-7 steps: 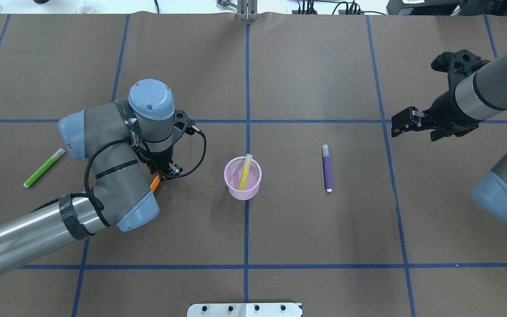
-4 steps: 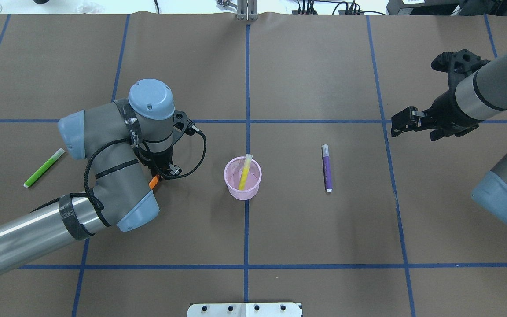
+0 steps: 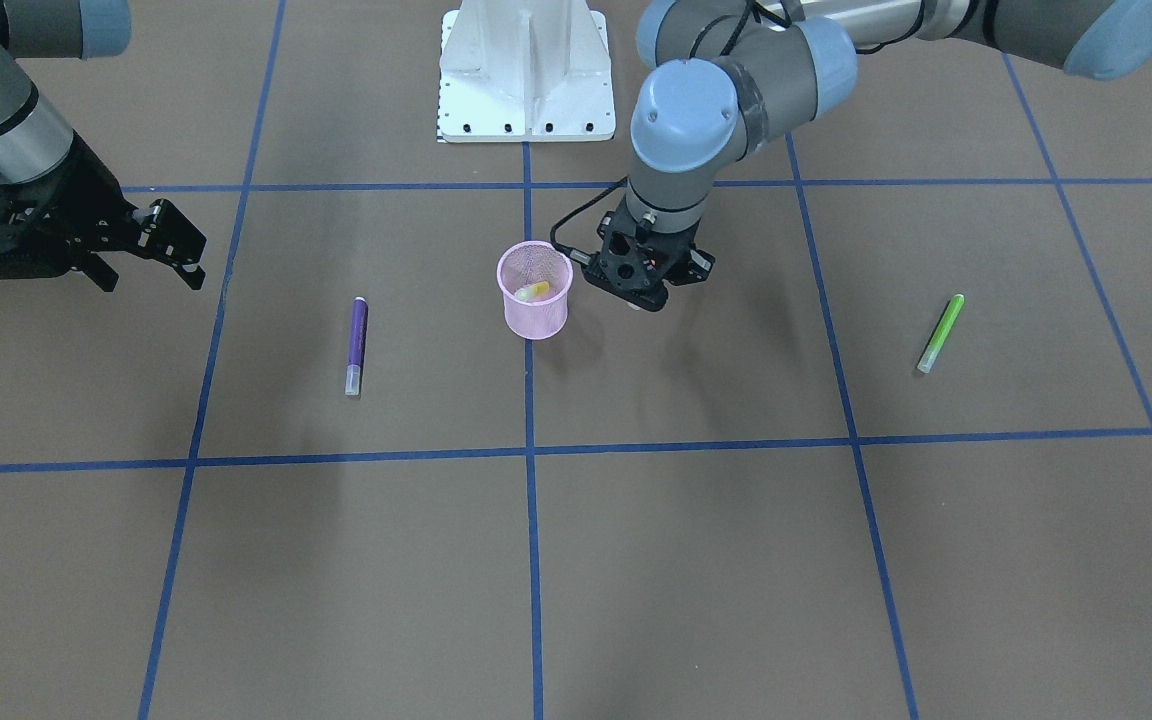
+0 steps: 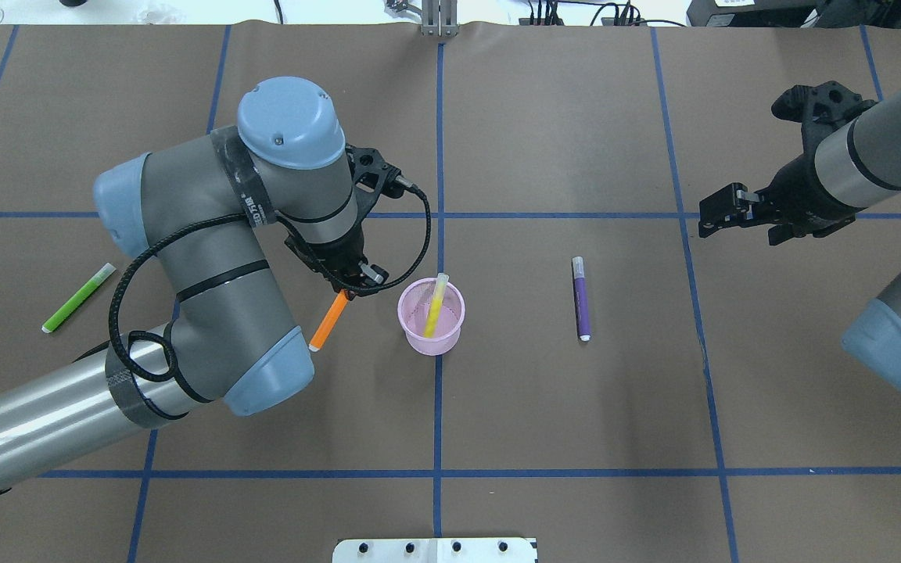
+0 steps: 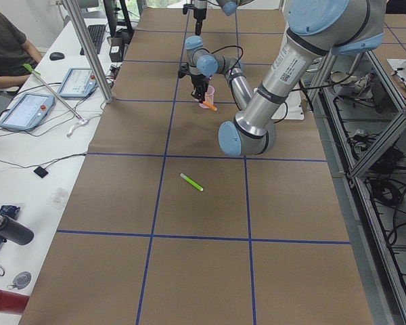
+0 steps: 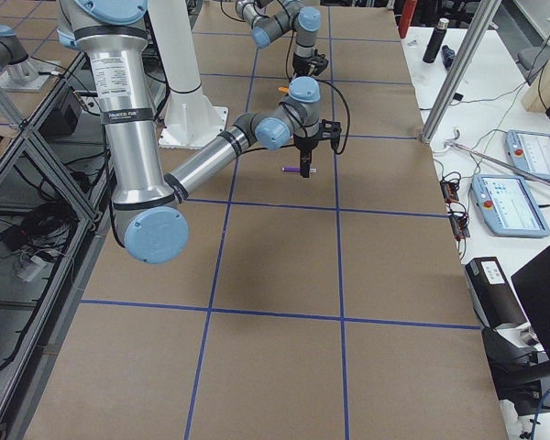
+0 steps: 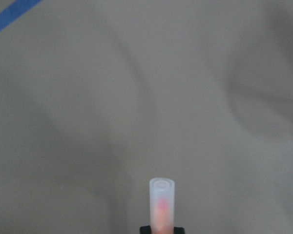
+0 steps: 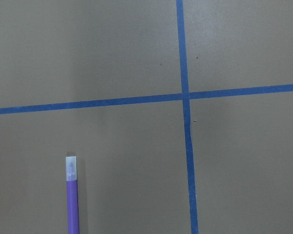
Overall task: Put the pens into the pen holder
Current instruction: 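Carry the orange pen over the cup and release it with the left gripper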
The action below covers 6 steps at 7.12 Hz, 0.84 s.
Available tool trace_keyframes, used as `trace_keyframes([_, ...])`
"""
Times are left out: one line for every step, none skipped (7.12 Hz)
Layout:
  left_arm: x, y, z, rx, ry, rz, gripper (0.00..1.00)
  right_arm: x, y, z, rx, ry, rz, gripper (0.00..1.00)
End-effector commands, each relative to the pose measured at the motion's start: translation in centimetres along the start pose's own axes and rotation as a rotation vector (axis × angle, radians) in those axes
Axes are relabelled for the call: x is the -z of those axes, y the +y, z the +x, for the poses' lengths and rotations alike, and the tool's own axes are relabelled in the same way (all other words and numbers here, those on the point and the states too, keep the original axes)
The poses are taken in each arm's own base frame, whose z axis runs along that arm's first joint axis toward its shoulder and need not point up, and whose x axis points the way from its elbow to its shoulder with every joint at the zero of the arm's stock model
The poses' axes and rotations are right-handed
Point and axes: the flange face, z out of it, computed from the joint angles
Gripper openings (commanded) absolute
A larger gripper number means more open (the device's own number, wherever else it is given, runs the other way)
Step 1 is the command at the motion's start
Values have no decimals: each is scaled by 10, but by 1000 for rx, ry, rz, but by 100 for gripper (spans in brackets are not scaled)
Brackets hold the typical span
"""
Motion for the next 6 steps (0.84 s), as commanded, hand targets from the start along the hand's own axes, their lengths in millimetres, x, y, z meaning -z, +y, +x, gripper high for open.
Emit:
trace_keyframes([34,-9,29,-54,82,143,0,2,-2,2,-2,1,7,100])
trace_keyframes([60,-10,32,-95,34,329,0,2,-3,3,-3,2,6,100])
trace_keyframes([62,1,62,-125,-66,501,0,0,-3,4,-3,5,6,100])
trace_keyframes([54,19,95,-111,-178,637,0,0,-3,3,-2,5,5,100])
trace_keyframes([39,49,100,-123,-201,686,0,0,-3,3,-2,6,6,100])
trace_keyframes([36,65,81,-121,-218,709,0,-2,-4,4,-4,10,4,100])
